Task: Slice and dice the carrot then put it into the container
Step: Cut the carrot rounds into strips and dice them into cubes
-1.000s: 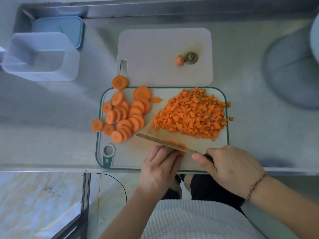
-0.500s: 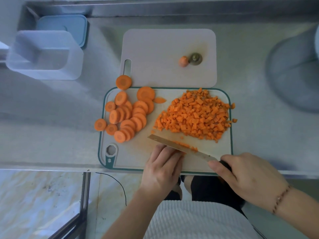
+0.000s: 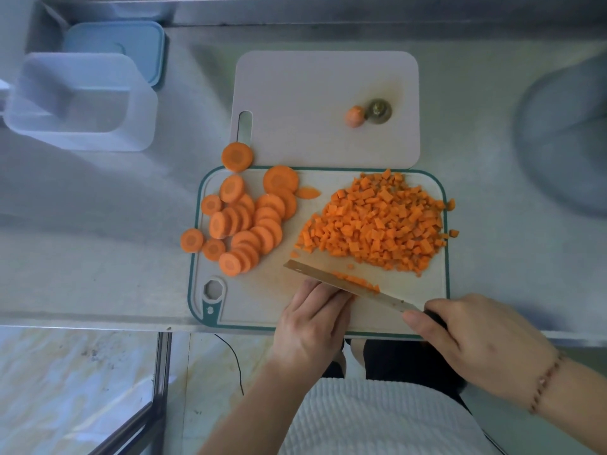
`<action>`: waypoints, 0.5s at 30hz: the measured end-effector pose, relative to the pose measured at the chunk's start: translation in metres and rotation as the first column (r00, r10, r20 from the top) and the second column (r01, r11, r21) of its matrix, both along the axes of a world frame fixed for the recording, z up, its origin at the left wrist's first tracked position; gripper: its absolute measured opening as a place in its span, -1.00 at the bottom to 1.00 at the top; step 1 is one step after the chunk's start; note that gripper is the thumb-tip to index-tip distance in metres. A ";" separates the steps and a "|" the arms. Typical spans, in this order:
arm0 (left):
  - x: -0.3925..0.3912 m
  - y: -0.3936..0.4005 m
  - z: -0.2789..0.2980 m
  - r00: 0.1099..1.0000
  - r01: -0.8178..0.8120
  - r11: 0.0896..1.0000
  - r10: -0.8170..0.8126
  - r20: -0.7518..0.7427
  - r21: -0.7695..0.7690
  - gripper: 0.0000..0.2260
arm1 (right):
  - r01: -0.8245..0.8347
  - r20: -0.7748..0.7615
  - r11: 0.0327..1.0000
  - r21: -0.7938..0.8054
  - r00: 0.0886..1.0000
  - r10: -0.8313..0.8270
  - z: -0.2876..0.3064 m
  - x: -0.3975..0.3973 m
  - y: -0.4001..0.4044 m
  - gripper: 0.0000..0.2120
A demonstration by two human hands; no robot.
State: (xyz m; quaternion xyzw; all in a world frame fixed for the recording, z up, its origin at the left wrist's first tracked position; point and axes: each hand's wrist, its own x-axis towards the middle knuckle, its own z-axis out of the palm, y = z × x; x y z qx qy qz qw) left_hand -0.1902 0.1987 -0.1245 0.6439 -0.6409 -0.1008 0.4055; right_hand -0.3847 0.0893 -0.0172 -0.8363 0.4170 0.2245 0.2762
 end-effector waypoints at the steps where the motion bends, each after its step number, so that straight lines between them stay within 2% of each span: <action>1: 0.000 0.000 -0.001 1.000 -0.001 1.000 0.001 -0.003 0.006 -0.84 | 0.003 -0.009 1.000 0.011 1.000 -0.003 0.001 0.002 -0.001 -0.24; 4: 0.001 0.000 -0.002 1.000 0.003 1.000 -0.003 -0.009 0.022 -0.84 | 0.009 -0.034 0.999 0.035 0.999 -0.007 0.004 0.009 -0.004 -0.32; 7: 0.002 -0.001 -0.001 1.000 0.018 1.000 -0.017 -0.020 0.023 -0.87 | -0.005 -0.026 1.000 0.012 1.000 0.005 0.001 0.016 -0.007 -0.26; 9: 0.002 -0.001 -0.001 1.000 0.023 1.000 -0.023 -0.016 0.020 -0.88 | -0.015 0.001 1.000 -0.015 1.000 0.015 -0.003 0.024 -0.007 -0.23; 15: 0.002 0.000 -0.001 0.999 0.047 0.999 -0.048 0.014 0.025 -0.87 | 0.034 0.122 0.999 0.017 0.992 -0.036 -0.009 0.035 -0.011 -0.33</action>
